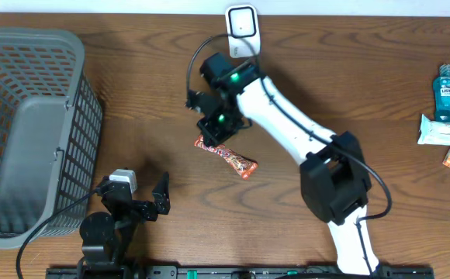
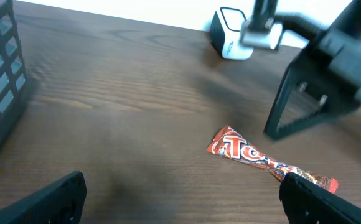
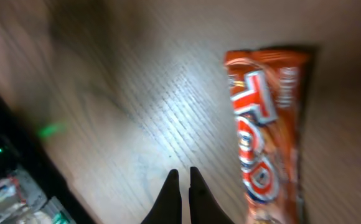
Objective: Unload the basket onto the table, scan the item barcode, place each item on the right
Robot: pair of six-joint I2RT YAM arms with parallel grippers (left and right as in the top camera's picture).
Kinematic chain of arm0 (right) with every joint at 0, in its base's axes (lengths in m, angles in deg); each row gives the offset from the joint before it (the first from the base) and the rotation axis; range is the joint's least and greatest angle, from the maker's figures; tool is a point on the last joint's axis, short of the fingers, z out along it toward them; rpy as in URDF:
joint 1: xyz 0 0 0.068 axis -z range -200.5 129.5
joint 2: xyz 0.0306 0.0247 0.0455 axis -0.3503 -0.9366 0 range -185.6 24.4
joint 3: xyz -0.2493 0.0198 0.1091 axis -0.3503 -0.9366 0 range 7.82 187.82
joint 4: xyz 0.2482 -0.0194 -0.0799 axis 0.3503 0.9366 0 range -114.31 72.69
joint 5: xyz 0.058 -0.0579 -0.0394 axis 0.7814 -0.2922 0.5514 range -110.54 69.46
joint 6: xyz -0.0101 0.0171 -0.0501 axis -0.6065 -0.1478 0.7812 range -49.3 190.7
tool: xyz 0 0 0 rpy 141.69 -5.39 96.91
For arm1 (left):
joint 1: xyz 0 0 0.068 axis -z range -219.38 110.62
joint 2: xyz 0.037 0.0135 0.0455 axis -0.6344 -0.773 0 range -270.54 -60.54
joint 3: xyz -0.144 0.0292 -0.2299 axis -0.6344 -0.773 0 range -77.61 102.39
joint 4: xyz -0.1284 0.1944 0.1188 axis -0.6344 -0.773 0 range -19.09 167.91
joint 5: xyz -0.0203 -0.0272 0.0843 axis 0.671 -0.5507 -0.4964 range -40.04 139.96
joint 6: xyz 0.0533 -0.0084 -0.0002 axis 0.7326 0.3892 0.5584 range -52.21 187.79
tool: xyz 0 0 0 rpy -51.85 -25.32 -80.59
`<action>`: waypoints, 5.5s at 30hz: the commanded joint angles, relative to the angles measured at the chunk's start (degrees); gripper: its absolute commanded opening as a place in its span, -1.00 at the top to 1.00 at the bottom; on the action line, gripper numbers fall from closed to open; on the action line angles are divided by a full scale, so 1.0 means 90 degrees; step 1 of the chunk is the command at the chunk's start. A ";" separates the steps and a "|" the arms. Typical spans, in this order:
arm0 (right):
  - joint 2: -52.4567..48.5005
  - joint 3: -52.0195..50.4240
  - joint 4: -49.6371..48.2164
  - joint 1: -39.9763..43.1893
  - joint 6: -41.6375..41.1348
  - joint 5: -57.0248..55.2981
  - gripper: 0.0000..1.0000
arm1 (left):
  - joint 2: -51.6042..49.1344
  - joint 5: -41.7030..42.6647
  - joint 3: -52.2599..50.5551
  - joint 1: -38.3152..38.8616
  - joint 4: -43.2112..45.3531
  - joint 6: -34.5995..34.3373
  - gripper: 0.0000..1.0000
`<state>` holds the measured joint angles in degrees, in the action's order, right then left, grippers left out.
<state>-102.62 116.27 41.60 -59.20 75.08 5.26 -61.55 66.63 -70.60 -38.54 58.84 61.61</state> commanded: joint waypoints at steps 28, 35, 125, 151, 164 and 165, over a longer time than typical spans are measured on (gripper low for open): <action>-0.0512 -0.0789 -0.1479 -0.0197 -0.1251 -0.3043 0.98 | 0.0005 0.0095 -0.0097 -0.0027 -0.0121 -0.0015 -0.97; -0.0493 0.0175 -0.0792 -0.0097 -0.1243 -0.4187 0.98 | 0.0005 0.0095 -0.0097 -0.0027 -0.0121 -0.0015 -0.97; -0.0901 -0.0107 -0.1100 0.0670 -0.0877 -0.3198 0.98 | 0.0005 0.0095 -0.0097 -0.0027 -0.0121 -0.0015 -0.97; -0.0352 -0.1188 -0.0449 0.0454 -0.1413 -0.2514 0.97 | 0.0005 0.0095 -0.0097 -0.0027 -0.0121 -0.0015 -0.97; 0.0216 -0.0469 0.0908 0.0226 -0.1384 -0.2293 0.98 | 0.0005 0.0095 -0.0097 -0.0027 -0.0121 -0.0012 -0.97; 0.0216 -0.0474 0.0945 0.0153 -0.1387 -0.2271 0.97 | 0.0005 0.0095 -0.0097 -0.0027 -0.0121 -0.0015 -0.97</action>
<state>-103.56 110.54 49.49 -55.62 63.26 -17.10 -61.55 66.63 -70.60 -38.54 58.84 61.61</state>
